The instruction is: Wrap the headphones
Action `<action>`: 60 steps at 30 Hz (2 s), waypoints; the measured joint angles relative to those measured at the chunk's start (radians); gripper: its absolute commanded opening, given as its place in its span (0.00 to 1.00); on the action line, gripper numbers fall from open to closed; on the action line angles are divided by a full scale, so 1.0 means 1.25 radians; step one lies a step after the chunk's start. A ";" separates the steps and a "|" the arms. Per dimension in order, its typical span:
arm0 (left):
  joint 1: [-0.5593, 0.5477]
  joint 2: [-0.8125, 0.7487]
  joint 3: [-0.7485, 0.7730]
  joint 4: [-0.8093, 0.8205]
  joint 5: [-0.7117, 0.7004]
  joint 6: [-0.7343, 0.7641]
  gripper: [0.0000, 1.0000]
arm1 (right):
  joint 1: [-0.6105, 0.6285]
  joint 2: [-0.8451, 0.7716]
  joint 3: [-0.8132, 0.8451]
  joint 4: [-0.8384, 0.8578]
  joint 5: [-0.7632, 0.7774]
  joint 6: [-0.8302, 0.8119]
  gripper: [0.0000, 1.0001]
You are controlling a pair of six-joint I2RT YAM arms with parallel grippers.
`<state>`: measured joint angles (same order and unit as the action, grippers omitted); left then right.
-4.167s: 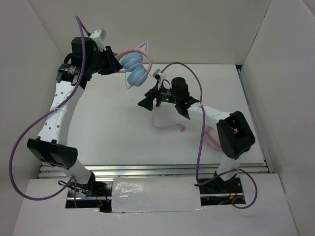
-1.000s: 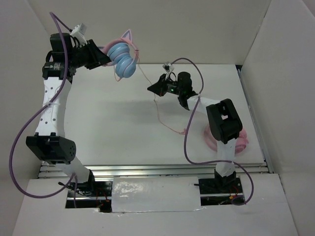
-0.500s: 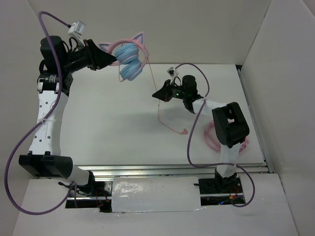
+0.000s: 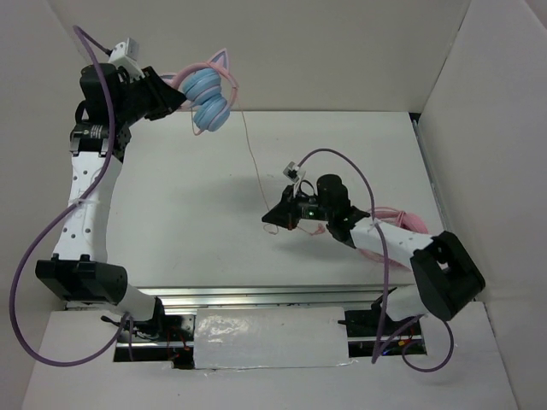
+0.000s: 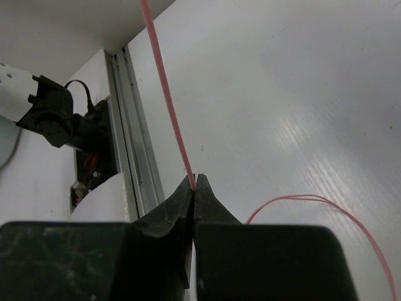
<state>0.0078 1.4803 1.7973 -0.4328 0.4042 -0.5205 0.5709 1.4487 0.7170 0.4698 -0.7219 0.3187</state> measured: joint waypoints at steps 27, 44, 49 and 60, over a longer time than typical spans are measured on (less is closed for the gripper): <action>-0.023 0.072 -0.014 0.023 0.073 0.013 0.00 | -0.015 -0.002 -0.010 -0.118 0.065 -0.053 0.00; -0.414 0.057 -0.233 -0.085 0.093 0.450 0.00 | -0.337 0.211 0.550 -0.455 -0.106 -0.376 0.00; -0.470 0.060 -0.305 -0.089 -0.098 0.457 0.00 | -0.367 0.190 0.611 -0.564 -0.068 -0.452 0.00; -0.481 0.203 -0.269 -0.135 -0.300 0.413 0.00 | -0.214 0.052 0.611 -0.739 0.097 -0.534 0.00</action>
<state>-0.5930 1.7344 1.4616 -0.6014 0.0296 -0.0044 0.3031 1.5139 1.4803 -0.4545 -0.6010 -0.3489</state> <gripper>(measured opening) 0.377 0.014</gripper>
